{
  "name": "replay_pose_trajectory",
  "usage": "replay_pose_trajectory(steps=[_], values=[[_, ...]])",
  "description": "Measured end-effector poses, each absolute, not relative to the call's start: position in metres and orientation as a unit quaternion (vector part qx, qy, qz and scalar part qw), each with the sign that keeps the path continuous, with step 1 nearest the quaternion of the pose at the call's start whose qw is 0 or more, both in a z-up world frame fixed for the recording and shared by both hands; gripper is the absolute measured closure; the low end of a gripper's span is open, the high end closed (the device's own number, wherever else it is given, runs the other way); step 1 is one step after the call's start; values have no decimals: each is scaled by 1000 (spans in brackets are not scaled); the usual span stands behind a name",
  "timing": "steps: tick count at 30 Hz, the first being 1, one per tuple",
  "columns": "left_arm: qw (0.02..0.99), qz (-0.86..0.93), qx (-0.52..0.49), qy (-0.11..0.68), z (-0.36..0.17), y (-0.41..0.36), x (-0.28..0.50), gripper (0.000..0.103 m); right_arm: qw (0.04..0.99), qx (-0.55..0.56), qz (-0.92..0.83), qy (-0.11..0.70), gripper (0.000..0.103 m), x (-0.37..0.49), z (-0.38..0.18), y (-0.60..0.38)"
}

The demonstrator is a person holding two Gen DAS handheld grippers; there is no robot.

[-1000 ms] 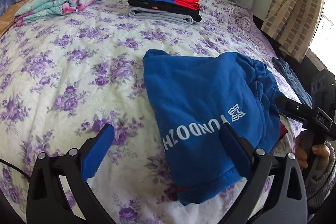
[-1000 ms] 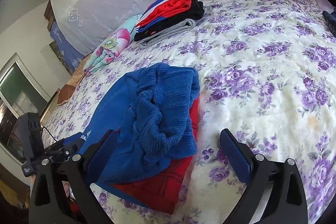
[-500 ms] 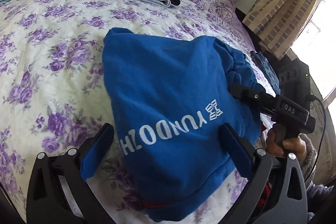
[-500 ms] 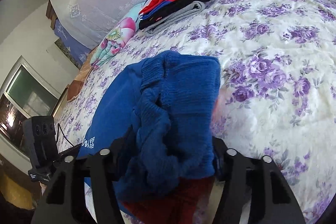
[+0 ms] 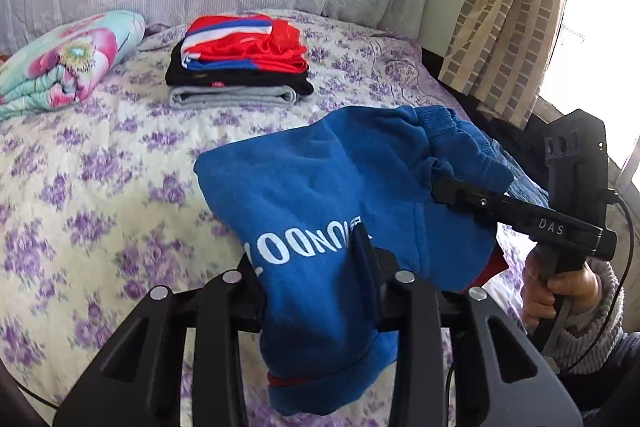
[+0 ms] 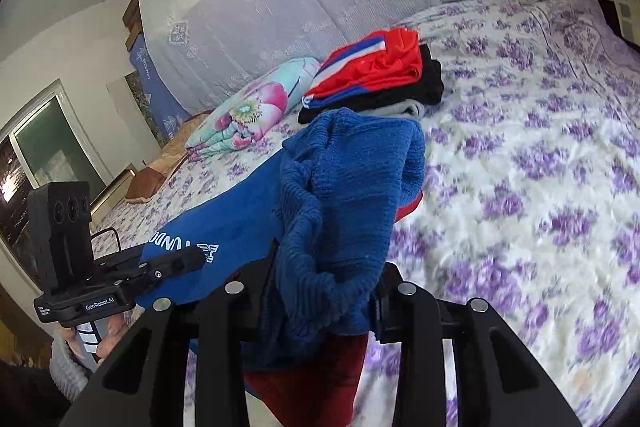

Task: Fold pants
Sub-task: 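Grasp the folded bundle with both grippers and carry it onto the clothes stack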

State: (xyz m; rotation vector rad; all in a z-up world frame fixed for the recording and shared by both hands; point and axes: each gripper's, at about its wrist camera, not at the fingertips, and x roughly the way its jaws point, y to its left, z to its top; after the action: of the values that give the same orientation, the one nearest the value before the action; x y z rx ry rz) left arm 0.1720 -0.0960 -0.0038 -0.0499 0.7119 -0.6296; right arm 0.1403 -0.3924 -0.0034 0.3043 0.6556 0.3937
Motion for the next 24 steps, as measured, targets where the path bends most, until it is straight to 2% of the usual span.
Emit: replay_pose_trajectory(steps=[4,9,13,15,18,19,20,21,22,23,24], values=[[907,-294,10,301,29,-106,213,69,930,135,184,288,68,184,28,-396],[928,-271,51,250,77,-122,299,69,947,130,173,240,68,272,75,-403],[944,-232,50,228,110,-130,386,67,952,141,167,216,68,361,100,-406],[949,-210,44,231,113,-133,432,62,954,143,160,211,68,407,101,-405],[953,-160,39,253,92,-138,499,48,952,154,135,229,66,472,76,-408],[953,-132,44,267,77,-139,520,36,950,157,117,244,64,491,58,-410],[953,-96,53,284,57,-140,539,35,946,150,92,273,62,512,36,-412],[947,-72,62,308,35,-141,558,35,942,135,71,298,55,526,14,-410],[940,-71,57,328,15,-139,572,27,944,131,75,293,52,531,-5,-411],[942,-71,31,328,3,-132,576,14,951,131,83,269,49,527,-15,-415],[945,-68,4,320,-1,-124,575,9,952,134,90,261,48,524,-18,-418]])
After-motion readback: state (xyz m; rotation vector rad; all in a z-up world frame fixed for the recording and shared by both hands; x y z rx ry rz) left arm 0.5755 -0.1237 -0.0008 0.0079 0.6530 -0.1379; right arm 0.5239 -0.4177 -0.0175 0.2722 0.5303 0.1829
